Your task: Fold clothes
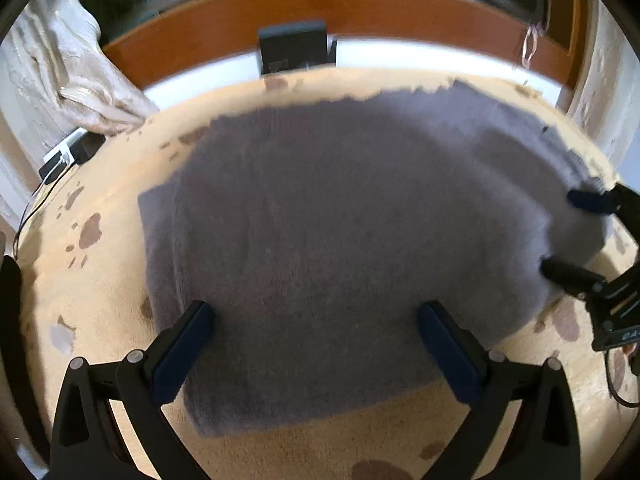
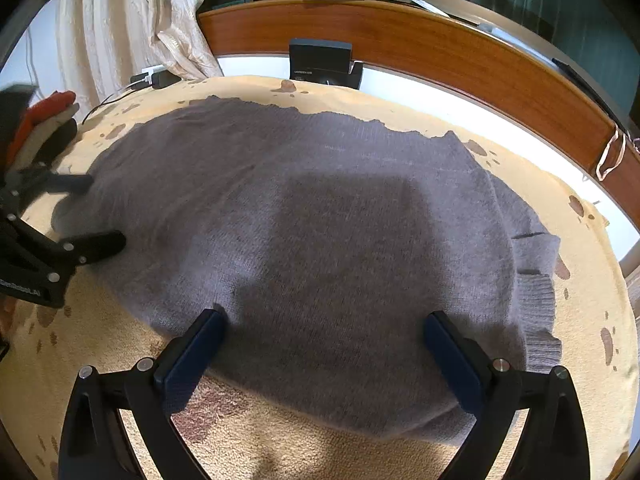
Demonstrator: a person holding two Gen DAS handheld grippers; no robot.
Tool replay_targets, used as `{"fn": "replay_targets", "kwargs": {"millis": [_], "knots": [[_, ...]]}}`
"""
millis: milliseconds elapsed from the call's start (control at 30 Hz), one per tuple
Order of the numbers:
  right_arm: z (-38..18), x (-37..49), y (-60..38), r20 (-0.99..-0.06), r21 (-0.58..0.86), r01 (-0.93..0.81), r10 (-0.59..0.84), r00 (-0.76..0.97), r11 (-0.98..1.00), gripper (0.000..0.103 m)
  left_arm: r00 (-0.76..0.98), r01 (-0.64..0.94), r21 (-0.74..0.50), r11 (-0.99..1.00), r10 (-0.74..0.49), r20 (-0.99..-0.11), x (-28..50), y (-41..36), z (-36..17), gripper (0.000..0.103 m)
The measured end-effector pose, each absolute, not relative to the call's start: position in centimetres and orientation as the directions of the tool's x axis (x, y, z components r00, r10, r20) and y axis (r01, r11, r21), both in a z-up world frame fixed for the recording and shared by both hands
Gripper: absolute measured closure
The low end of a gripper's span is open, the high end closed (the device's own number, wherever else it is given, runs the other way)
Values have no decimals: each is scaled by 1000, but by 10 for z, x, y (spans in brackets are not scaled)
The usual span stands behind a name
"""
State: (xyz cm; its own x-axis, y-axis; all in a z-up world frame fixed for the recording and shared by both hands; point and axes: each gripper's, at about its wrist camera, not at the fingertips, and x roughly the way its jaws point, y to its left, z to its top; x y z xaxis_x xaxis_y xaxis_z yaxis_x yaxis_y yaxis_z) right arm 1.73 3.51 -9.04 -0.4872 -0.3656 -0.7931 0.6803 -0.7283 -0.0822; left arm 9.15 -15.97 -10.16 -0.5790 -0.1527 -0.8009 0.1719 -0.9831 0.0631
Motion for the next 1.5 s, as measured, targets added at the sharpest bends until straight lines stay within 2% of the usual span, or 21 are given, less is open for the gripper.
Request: {"fn": "replay_targets", "kwargs": {"millis": [167, 267, 533, 633, 1000, 1267, 1500], "knots": [[-91, 17, 36, -794, -73, 683, -371, -481, -727, 1, -585, 159, 52, -986, -136, -799, 96, -163, -101, 0], [-91, 17, 36, -794, -75, 683, -371, -482, -727, 1, -602, 174, 5, -985, -110, -791, 101, -172, -91, 0], [-90, 19, 35, -794, -76, 681, -369, -484, -728, 1, -590, 314, -102, -944, -110, -800, 83, -221, -82, 0], [-90, 19, 35, -794, -76, 681, -369, -483, -728, 1, -546, 325, -55, -944, -140, -826, 73, -220, -99, 0], [-91, 19, 34, -794, -77, 682, -369, -483, -727, 1, -592, 346, -139, -928, -101, -800, 74, -227, -91, 0], [-90, 18, 34, -794, -76, 683, -370, -482, -727, 1, -575, 285, -10, -958, -163, -802, 58, -202, -100, 0], [-84, 15, 44, -773, -47, 653, -387, -503, -756, 1, -611, 276, -70, -958, -119, -783, 66, -215, -102, 0]]}}
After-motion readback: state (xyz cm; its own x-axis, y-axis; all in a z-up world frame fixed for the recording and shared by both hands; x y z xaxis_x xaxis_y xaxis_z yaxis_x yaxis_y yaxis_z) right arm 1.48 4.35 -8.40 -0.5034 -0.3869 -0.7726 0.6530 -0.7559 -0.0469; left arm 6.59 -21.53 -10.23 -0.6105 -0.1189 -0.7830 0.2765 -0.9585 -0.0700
